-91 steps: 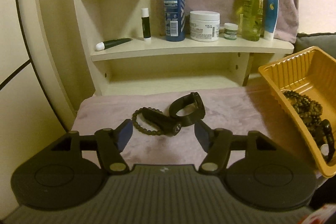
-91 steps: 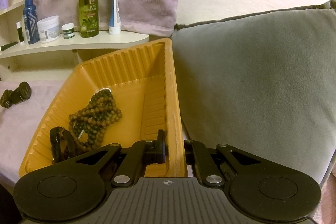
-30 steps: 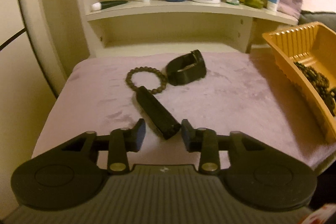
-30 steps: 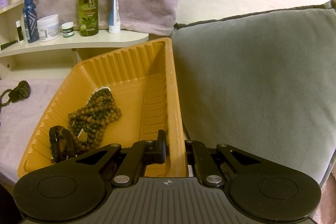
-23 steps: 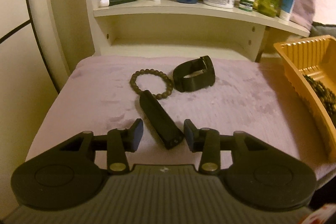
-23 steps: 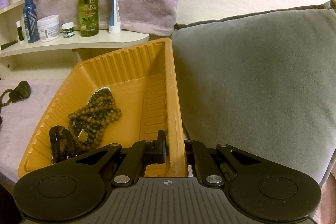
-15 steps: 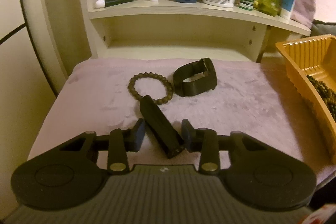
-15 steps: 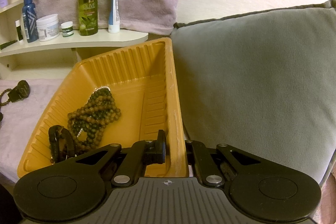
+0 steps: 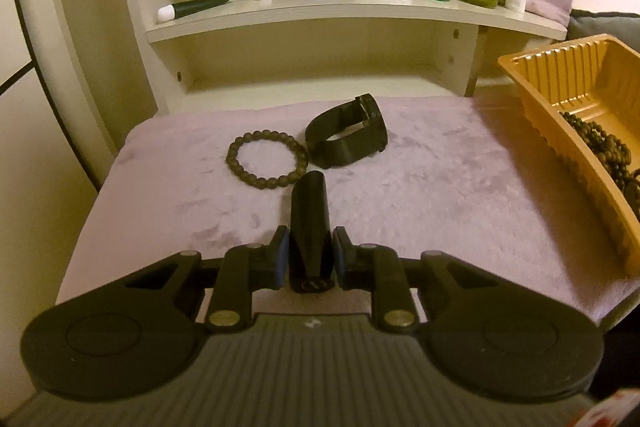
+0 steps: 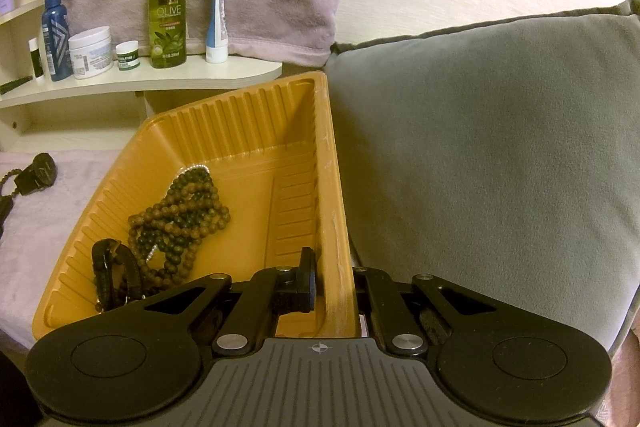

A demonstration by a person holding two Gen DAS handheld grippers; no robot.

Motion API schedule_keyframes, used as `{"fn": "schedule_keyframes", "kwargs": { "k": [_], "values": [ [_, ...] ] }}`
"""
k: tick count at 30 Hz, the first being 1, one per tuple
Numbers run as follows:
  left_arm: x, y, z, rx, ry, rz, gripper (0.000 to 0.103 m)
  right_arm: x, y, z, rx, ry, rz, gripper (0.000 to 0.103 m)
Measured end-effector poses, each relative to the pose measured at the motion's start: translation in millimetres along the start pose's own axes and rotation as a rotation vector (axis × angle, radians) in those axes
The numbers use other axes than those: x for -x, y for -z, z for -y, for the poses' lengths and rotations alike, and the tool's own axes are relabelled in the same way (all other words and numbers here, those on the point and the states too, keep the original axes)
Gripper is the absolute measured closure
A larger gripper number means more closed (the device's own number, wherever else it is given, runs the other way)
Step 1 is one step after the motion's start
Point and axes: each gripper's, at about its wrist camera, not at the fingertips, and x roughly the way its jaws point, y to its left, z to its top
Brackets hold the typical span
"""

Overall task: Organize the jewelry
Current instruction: 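Lift the black piece and carry it over the tray with the left tool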

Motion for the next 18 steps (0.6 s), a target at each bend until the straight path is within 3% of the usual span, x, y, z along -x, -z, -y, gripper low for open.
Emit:
{"fn": "schedule_keyframes", "kwargs": {
  "k": [18],
  "values": [
    [22,-18,10,0.015,0.045,0.035,0.083,1,-2,-1,0.001,-0.005,0.007,0.097]
  ]
}}
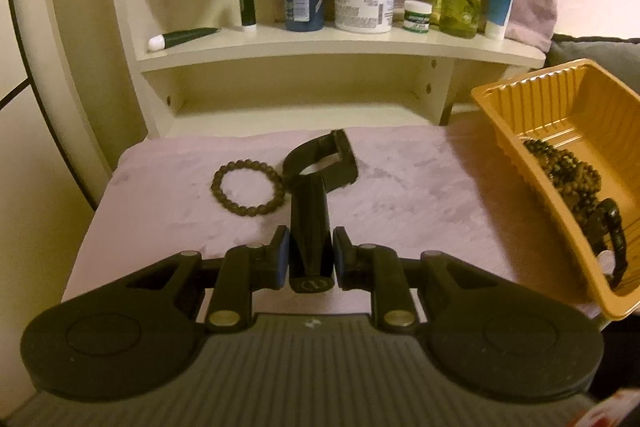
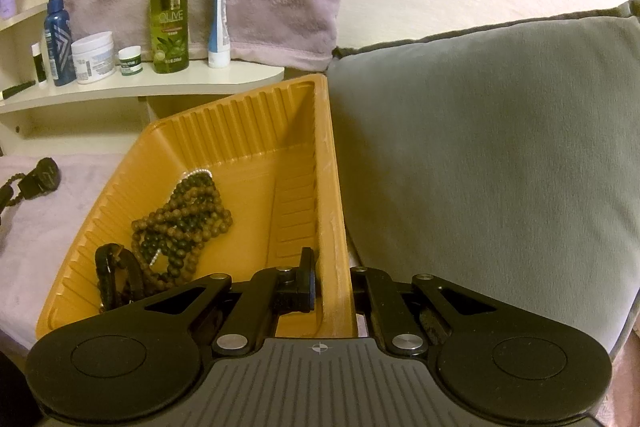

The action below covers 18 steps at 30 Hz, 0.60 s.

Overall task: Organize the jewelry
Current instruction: 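Lift the black piece and carry it over the tray with the left tool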

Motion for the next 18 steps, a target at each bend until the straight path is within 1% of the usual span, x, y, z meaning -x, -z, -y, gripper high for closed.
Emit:
{"fn": "schedule_keyframes", "kwargs": {
  "k": [5,10,18],
  "values": [
    [7,-7,7,-0.004,0.026,0.016,0.083,1,0,-1,0.000,0.000,0.000,0.097],
    [15,-17,22,-0.016,0.086,0.032,0.083,1,0,-1,0.000,0.000,0.001,0.097],
    [27,-32,75,-0.068,0.267,0.046,0.083,3,-1,-3,-0.004,-0.004,0.000,0.097]
  ]
}}
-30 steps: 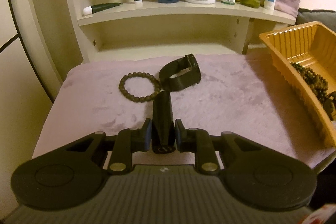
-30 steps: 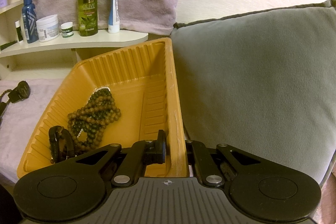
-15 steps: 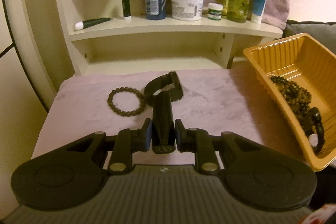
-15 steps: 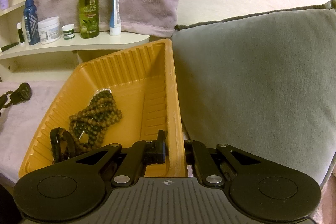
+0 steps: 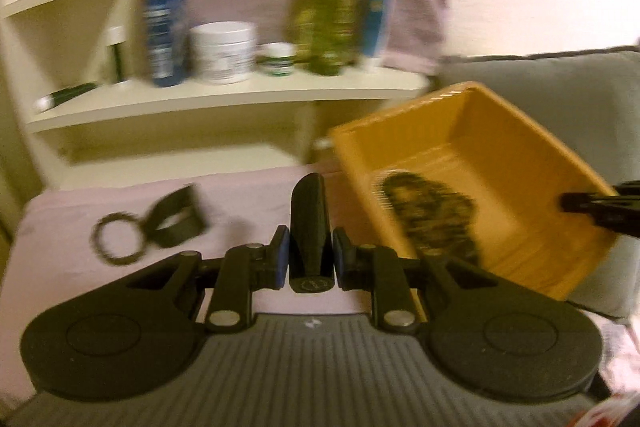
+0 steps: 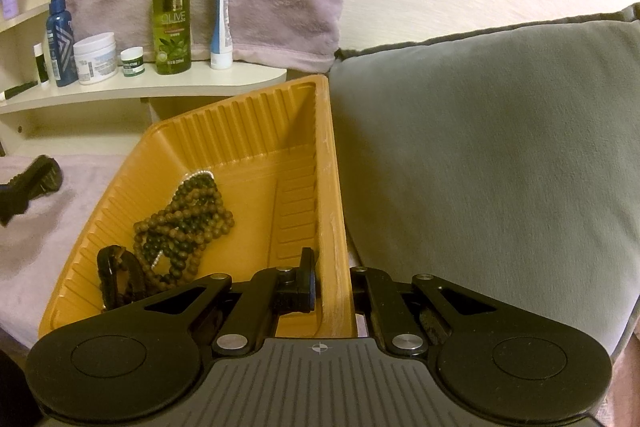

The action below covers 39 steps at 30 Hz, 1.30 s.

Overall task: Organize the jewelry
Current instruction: 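Lift the black piece and carry it over the tray with the left tool, then open the left tool to drop the black piece into the tray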

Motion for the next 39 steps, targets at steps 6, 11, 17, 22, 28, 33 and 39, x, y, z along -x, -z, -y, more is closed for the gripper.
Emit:
{"fn": "schedule_keyframes", "kwargs": {
  "k": [6,11,17,22,28,33,39],
  "values": [
    [-6,-8,42,-0.043,0.117,0.000,0.083,1,-1,1,-0.004,-0.003,0.003,0.097],
    [-9,-12,63,-0.066,0.177,-0.004,0.083,1,-1,1,-0.008,-0.005,0.002,0.097],
    [-15,-14,77,-0.082,0.224,-0.017,0.083,0,-2,1,-0.016,-0.005,0.001,0.097],
    [-20,-12,85,-0.102,0.237,-0.029,0.083,0,-1,2,-0.017,-0.005,-0.001,0.097],
    [-25,-8,94,-0.119,0.255,-0.039,0.083,0,-1,2,-0.017,-0.004,-0.001,0.097],
    [-26,-6,98,-0.137,0.245,-0.023,0.076,0,-1,2,-0.017,-0.004,-0.001,0.097],
    [-17,-8,81,-0.099,0.196,0.007,0.076,0,-1,1,-0.015,-0.004,-0.002,0.097]
  ]
}}
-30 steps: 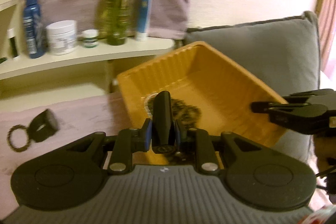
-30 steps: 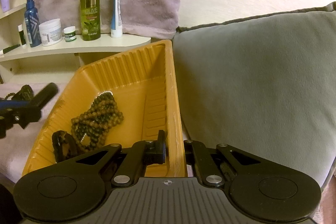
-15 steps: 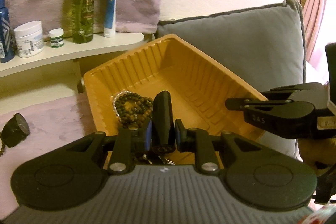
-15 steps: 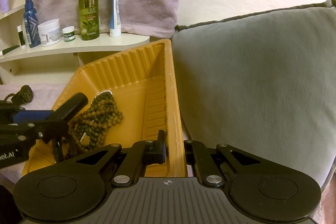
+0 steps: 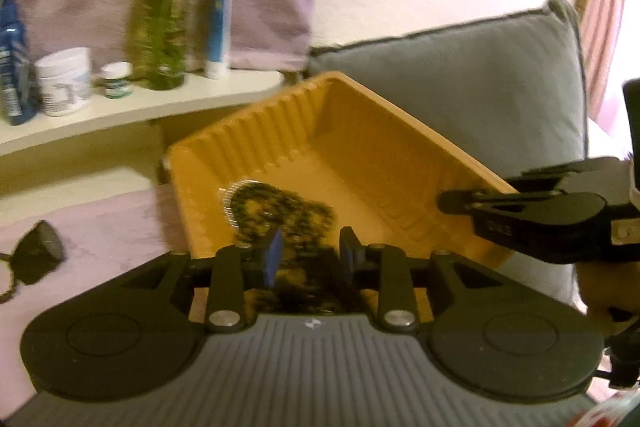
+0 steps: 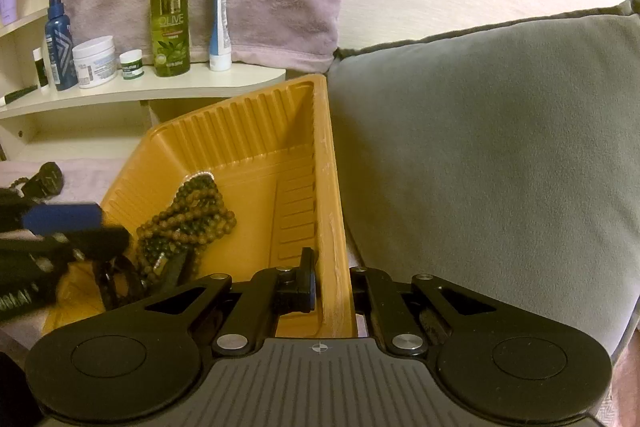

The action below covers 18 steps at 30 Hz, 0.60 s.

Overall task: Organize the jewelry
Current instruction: 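Open the left tool to drop the black piece into the tray, then move the left tool back and grasp the dark bead bracelet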

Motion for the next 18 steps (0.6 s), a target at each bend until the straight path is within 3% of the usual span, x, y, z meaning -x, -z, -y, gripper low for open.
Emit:
{"fn": "schedule_keyframes", "kwargs": {
  "k": [18],
  "values": [
    [31,20,-86,0.151,-0.232,-0.011,0.075,0,1,1,0.001,0.004,-0.002,0.097]
  ]
}}
